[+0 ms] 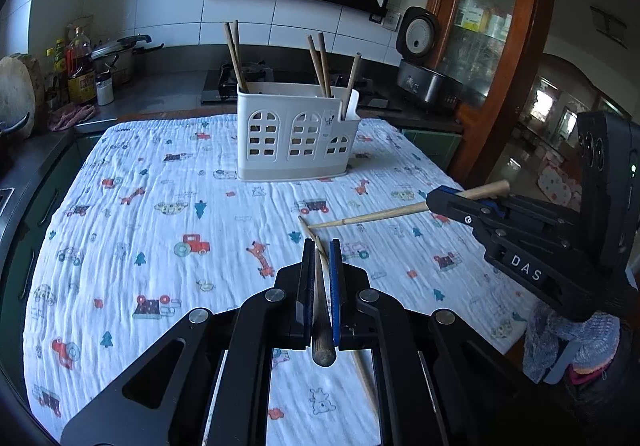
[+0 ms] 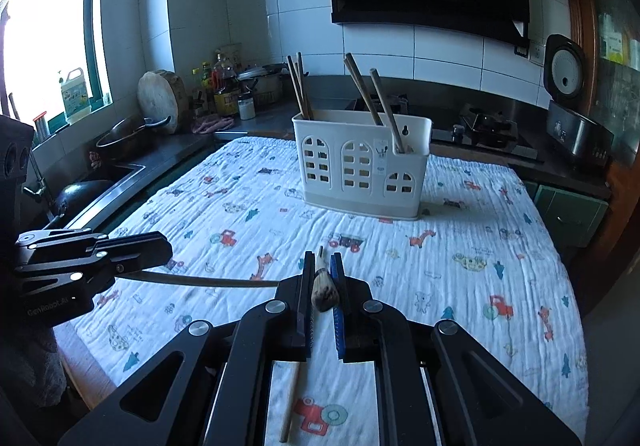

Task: Organize utensils
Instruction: 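Lift both held chopsticks and carry them toward the white holder, then lower the right tool's chopstick into the holder and open it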

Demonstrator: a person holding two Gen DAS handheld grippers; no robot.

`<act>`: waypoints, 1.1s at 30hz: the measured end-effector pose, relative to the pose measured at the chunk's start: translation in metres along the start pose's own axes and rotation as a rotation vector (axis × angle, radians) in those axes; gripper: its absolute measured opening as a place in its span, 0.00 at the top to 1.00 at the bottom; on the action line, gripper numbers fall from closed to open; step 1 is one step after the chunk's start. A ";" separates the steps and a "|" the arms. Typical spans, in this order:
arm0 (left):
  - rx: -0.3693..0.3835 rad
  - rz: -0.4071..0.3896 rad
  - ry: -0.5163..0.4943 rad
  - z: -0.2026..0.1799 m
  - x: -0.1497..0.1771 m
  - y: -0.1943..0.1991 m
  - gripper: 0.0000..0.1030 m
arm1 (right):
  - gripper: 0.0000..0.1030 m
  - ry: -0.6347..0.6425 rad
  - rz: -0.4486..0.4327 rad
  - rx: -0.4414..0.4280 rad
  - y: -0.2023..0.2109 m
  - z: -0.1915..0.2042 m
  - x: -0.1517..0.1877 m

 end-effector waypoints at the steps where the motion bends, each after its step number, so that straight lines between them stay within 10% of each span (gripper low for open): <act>1: 0.001 -0.005 -0.010 0.000 -0.004 -0.001 0.94 | 0.93 0.003 -0.006 0.003 0.000 -0.001 -0.007; 18: 0.023 0.040 -0.112 0.000 0.006 -0.002 0.94 | 0.93 0.021 -0.024 0.010 -0.001 -0.015 -0.044; 33: 0.064 0.075 0.103 0.018 0.086 -0.023 0.98 | 0.93 -0.043 -0.030 0.014 0.015 -0.023 -0.023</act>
Point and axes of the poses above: each gripper's, at about its wrist camera, not at the fingertips, and y roughly against the way its jaws point, z to its left, x to its underside, the point moved 9 cm from there along -y, roughly the way its jaws point, and after that the axes turned 1 degree about y, right-handed, at the moved point
